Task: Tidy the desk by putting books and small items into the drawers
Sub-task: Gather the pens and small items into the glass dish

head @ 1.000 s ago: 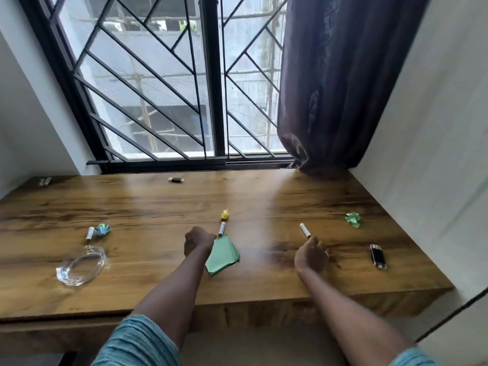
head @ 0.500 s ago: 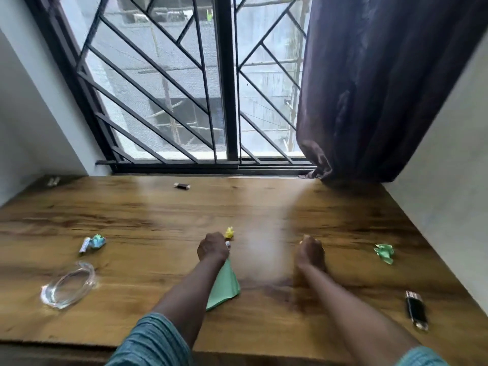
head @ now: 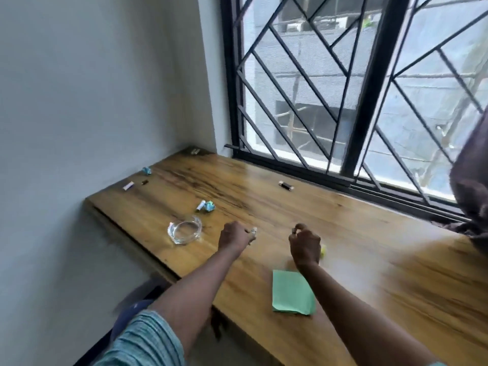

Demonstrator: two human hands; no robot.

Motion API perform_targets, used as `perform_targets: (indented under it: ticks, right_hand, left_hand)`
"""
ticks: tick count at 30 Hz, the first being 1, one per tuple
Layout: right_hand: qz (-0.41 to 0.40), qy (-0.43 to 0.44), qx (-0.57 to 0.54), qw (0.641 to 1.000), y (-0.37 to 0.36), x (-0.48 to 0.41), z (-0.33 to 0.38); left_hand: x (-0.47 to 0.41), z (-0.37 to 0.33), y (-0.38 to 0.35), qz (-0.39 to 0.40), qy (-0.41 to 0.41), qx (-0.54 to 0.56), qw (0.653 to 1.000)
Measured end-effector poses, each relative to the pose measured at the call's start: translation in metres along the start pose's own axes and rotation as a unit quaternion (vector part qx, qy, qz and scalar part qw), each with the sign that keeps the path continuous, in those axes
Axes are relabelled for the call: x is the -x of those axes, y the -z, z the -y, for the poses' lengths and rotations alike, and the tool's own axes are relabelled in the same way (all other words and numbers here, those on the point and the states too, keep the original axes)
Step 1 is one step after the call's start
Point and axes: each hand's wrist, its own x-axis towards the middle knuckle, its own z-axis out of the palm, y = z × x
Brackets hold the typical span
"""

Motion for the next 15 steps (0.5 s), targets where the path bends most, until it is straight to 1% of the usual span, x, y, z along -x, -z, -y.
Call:
perform_targets:
  ticks: [3,6,8,11,13,15]
  right_hand:
    - [0.086,0.042,-0.037,0.995,-0.035,0.005,0.029]
    - [0.198,0.067,-0.054,0.976,-0.066,0.016,0.060]
    - [0.253,0.073,-0.063,0.963,-0.084,0.023,0.079]
    - [0.294,0.085,-0.067,0.950,-0.113,0.027,0.107]
    - [0.300,0.093,-0.065,0.947,-0.131,0.027,0.122]
    - [0.290,0.099,-0.055,0.950,-0.150,0.026,0.138]
  left_hand:
    - [-0.004,0.032,0.036,-0.049,0.054,0.025,0.997]
    - [-0.007,0.061,0.068,-0.110,0.119,0.046,0.986]
    - [-0.010,0.076,0.083,-0.144,0.170,0.059,0.973]
    - [-0.019,0.095,0.100,-0.153,0.223,0.055,0.961]
    - [-0.027,0.105,0.106,-0.142,0.234,0.049,0.961]
    - [-0.041,0.115,0.111,-0.126,0.228,0.040,0.965]
